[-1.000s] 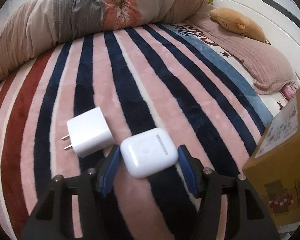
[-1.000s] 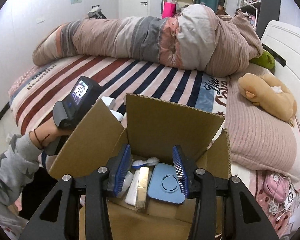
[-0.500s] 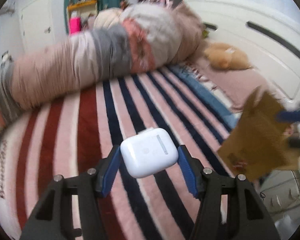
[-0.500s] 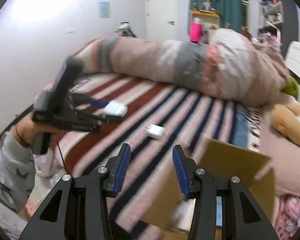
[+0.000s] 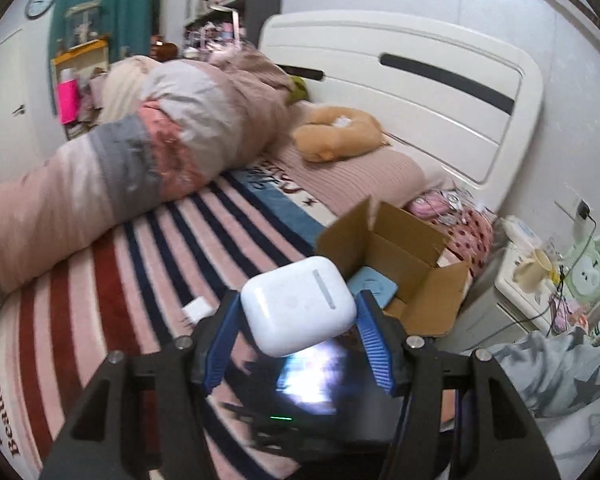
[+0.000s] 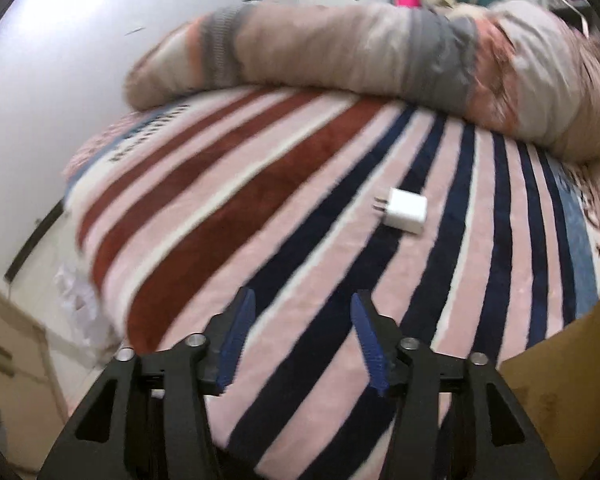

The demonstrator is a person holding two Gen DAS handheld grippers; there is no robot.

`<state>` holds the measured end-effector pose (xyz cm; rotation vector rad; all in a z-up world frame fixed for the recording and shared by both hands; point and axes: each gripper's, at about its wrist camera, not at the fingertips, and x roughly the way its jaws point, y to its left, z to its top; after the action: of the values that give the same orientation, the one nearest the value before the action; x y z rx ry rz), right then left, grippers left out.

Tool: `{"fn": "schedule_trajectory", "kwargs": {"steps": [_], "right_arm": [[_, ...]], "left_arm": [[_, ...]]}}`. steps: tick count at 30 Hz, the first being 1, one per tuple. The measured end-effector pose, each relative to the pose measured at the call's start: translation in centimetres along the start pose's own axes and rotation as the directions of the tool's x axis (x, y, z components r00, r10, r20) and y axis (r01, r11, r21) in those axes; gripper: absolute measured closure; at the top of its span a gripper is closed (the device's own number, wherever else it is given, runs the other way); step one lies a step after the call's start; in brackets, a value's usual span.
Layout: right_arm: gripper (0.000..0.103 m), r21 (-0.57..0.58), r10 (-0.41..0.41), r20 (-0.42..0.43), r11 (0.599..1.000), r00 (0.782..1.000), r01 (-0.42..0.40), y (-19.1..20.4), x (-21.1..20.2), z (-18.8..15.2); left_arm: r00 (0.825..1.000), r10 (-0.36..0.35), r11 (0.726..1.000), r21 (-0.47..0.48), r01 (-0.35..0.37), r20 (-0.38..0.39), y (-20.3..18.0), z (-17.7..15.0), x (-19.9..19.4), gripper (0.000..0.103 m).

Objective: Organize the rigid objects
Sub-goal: 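Place the earbud case in the box with the left tool while the right tool grasps the charger plug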

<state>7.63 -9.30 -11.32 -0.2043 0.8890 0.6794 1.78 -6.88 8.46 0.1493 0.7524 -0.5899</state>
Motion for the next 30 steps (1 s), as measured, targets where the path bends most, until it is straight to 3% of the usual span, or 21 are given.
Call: {"fn": "schedule_trajectory", "kwargs": {"steps": [3,9,18,22,26,27,29,30], "right_arm": [[0.045,0.054,-0.065,-0.004,0.996,0.998,0.065,-2.1,3.0,0.3],[0.024,0.123,-0.148,-0.002,0.982,0.989,0.147,-5.6,6.3,1.6],[0.017,0.123,-0.207,-0.012,0.971,0.978,0.207,-7.6,11.1,4.2],[0.017,0.145,-0.198,-0.033,0.969,0.980,0.201,-8.3,12.6,4.7],[0.017,0.140,-0.205,-0.026,0.968,0.978,0.207,-8.1,13.1,5.1],[0.017,0.137,-0.209,-0.026,0.968,0.978,0.210,-8.1,13.3,5.2],[0.030,0.131,-0.216,-0.020,0.967,0.976,0.216,-7.9,13.4,5.4],[0.050,0.124,-0.200,-0.010,0.972,0.980,0.200,-7.8,13.3,5.4]], "left_arm": [[0.999,-0.027,0.999,0.026,0.028,-0.040,-2.0,1.1,2.7,0.048],[0.989,-0.089,0.992,0.078,0.098,-0.117,-5.8,3.1,8.7,0.048],[0.959,-0.095,0.984,0.117,0.131,-0.268,-8.3,3.1,17.1,0.048],[0.960,-0.117,0.984,0.104,0.147,-0.255,-7.8,3.2,17.4,0.031],[0.967,-0.122,0.986,0.084,0.144,-0.224,-6.9,3.4,16.4,0.031],[0.970,-0.116,0.988,0.078,0.135,-0.214,-6.5,3.4,15.9,0.031],[0.978,-0.104,0.991,0.058,0.117,-0.180,-5.5,3.3,14.5,0.031],[0.982,-0.097,0.993,0.046,0.106,-0.162,-4.8,3.2,13.6,0.031]]}}
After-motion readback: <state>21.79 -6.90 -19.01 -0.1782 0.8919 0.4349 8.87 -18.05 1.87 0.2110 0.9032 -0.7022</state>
